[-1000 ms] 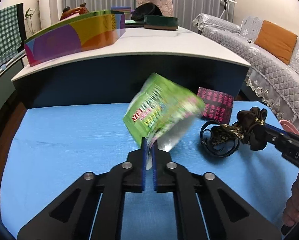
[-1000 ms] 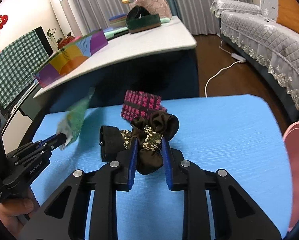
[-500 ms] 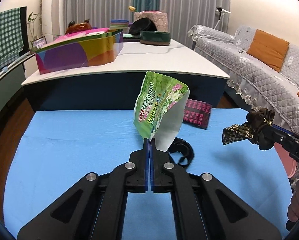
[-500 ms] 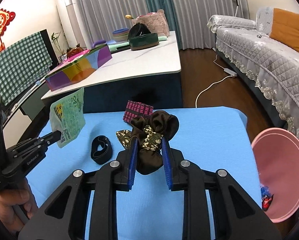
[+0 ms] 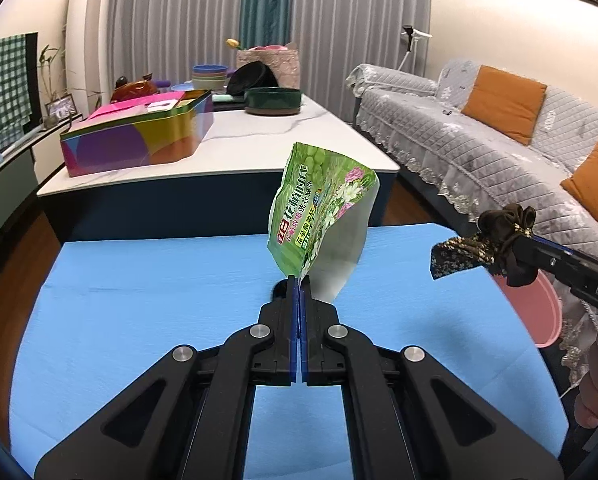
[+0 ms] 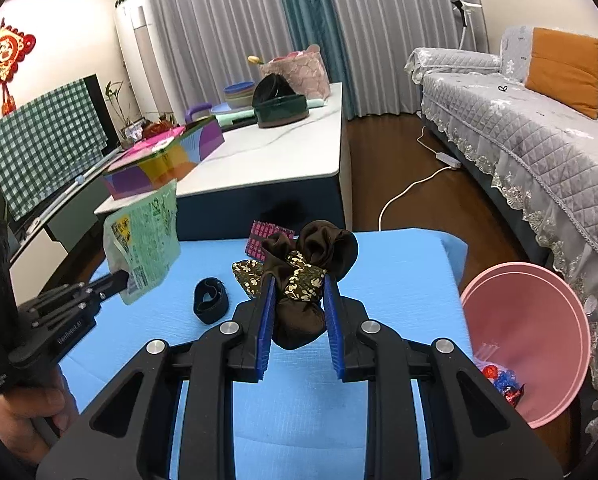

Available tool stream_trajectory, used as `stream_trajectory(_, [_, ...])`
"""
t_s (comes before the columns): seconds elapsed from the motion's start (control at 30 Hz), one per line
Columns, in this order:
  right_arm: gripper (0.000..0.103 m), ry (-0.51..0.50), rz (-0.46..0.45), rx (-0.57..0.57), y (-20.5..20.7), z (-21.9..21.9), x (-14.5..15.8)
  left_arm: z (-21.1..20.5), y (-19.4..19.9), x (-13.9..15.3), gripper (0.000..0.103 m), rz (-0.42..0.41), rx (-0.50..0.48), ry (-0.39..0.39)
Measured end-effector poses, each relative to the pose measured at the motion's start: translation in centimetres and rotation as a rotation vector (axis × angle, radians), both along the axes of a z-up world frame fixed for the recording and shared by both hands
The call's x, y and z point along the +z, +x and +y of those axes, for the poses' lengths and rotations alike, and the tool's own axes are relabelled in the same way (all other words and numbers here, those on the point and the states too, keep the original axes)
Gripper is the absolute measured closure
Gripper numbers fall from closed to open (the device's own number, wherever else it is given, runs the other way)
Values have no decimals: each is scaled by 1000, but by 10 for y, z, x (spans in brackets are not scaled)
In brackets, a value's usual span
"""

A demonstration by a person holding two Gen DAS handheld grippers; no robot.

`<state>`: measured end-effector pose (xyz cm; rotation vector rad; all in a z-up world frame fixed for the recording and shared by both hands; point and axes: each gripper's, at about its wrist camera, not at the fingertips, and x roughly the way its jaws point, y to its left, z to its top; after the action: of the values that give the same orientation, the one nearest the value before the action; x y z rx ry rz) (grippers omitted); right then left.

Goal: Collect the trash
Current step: 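Carry the snack packet with the left tool while the right tool carries the scrunchie over the bin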

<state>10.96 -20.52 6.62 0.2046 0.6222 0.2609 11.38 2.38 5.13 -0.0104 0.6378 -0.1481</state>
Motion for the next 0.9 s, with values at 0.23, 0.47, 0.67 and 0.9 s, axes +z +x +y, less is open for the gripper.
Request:
stream_trajectory(0.23, [79,1,-36,-21,-22,-16,28,-13,-11,7,103,-15,-38,-29])
stream_trajectory(0.47, [79,40,-30,-55,-37,-45,47,-24,-19,15,102,-31,-62,-47])
stream_trajectory(0.67, [79,13,-51,-55,-38,-62,63,-33,-28,18,103,-37,-76,-45])
stream_trajectory(0.9, [79,-9,-78,-55,-35,-77,67,-43,-32,18,103,-42,-84,-42])
